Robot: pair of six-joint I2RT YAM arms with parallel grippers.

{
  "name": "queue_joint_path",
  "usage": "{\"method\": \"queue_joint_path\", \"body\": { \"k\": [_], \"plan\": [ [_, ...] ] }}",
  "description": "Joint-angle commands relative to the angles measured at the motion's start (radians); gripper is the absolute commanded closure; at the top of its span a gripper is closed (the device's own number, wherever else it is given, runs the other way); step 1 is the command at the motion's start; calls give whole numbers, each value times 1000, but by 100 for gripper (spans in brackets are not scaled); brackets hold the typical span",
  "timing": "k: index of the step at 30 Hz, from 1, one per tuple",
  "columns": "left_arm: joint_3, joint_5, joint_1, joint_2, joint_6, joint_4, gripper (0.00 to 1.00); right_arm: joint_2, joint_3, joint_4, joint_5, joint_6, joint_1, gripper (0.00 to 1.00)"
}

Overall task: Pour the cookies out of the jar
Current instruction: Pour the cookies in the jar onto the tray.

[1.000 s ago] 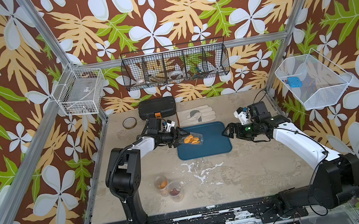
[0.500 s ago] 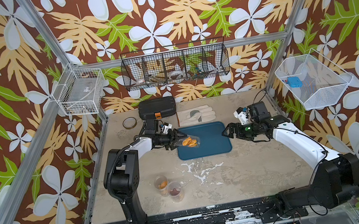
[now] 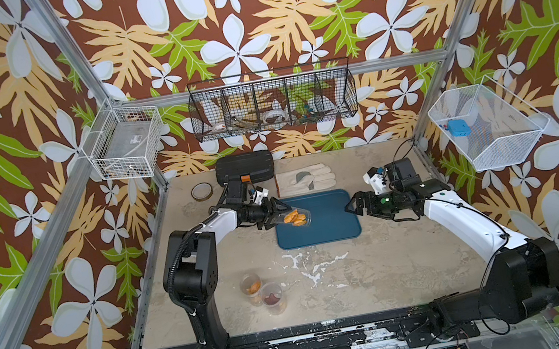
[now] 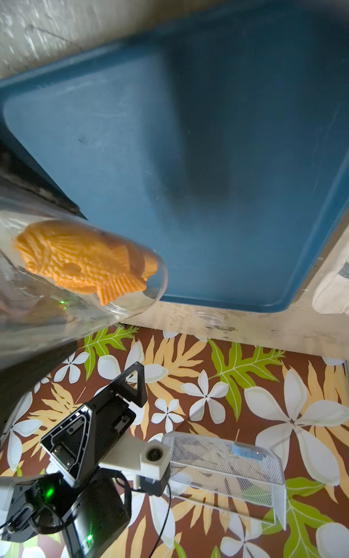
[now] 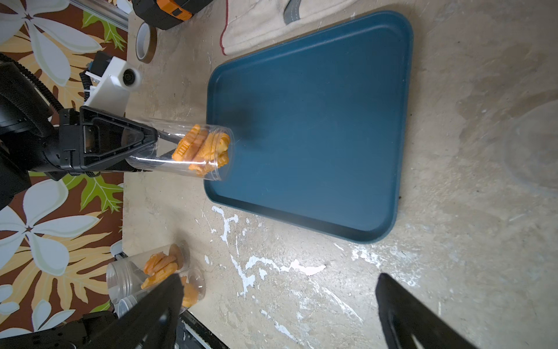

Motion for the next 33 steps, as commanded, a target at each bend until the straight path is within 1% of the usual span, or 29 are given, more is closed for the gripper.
{"method": "queue_joint_path", "body": {
  "k": [1,2,3,4,5,6,8,9,11,12,13,14,15,16,17,18,19,20,21,22,23,25,27,28,29,30,31,32,33],
  "plan": [
    [46,-61,0,9,90,-128,54,7,2,18,-3,1,1,0],
    [58,21,2,34,63,-143,55,8,4,21,-6,3,2,0],
    [13,102,-4,18,-55,6,56,8,5,21,-6,4,2,0],
    [-40,91,-12,-26,-171,186,55,7,3,24,-4,6,2,0],
    [-63,67,-14,-55,-195,259,51,6,-1,29,-2,7,2,0],
    [-49,69,-13,-41,-173,227,51,9,-1,31,-3,7,3,0],
    [-4,82,-9,26,-76,51,53,17,7,28,-11,9,4,0],
    [-19,107,-11,26,-110,82,53,16,9,26,-11,8,5,0],
    [-126,148,-17,-26,-334,426,51,14,12,24,-2,1,5,0],
    [-135,121,-10,-30,-328,433,51,15,9,25,3,1,5,0],
    [-79,46,-1,-12,-188,256,54,16,7,26,0,1,6,0],
    [12,-44,-1,16,-23,-5,56,19,7,27,-5,2,5,0],
    [82,-84,-6,48,69,-162,57,20,9,26,-11,3,6,0],
    [77,-27,-10,46,46,-134,56,18,11,23,-8,3,7,0],
    [19,44,-10,21,-55,8,55,15,11,21,-4,1,8,0],
    [-80,126,-9,-20,-263,318,53,13,9,22,3,-1,8,0],
    [-168,149,-11,-42,-463,613,52,13,8,21,6,-3,7,0],
    [-173,146,-6,-36,-472,619,53,15,7,22,4,-3,7,0],
    [-124,101,-5,-19,-332,413,54,19,7,24,-1,0,7,0],
    [-38,29,-7,-1,-132,136,55,20,8,26,-5,2,7,0],
    [-4,20,-15,13,-66,41,55,19,10,26,-7,4,8,0],
    [-24,60,-22,12,-106,76,55,14,15,22,1,1,7,0],
    [-76,109,-25,-13,-225,254,54,14,13,18,5,-3,8,0],
    [-82,95,-24,-21,-249,289,54,15,12,21,3,-3,8,0],
    [-33,17,-24,-21,-147,153,55,16,10,22,-1,1,7,0],
    [59,-95,-29,-2,0,-62,56,18,9,26,-6,6,8,0],
    [132,-149,-36,28,102,-210,56,16,11,27,-8,8,9,0],
    [133,-95,-37,40,94,-209,56,16,15,23,-6,8,10,0],
    [87,-10,-37,33,16,-107,55,14,20,21,-3,6,11,0]
  ]
}}
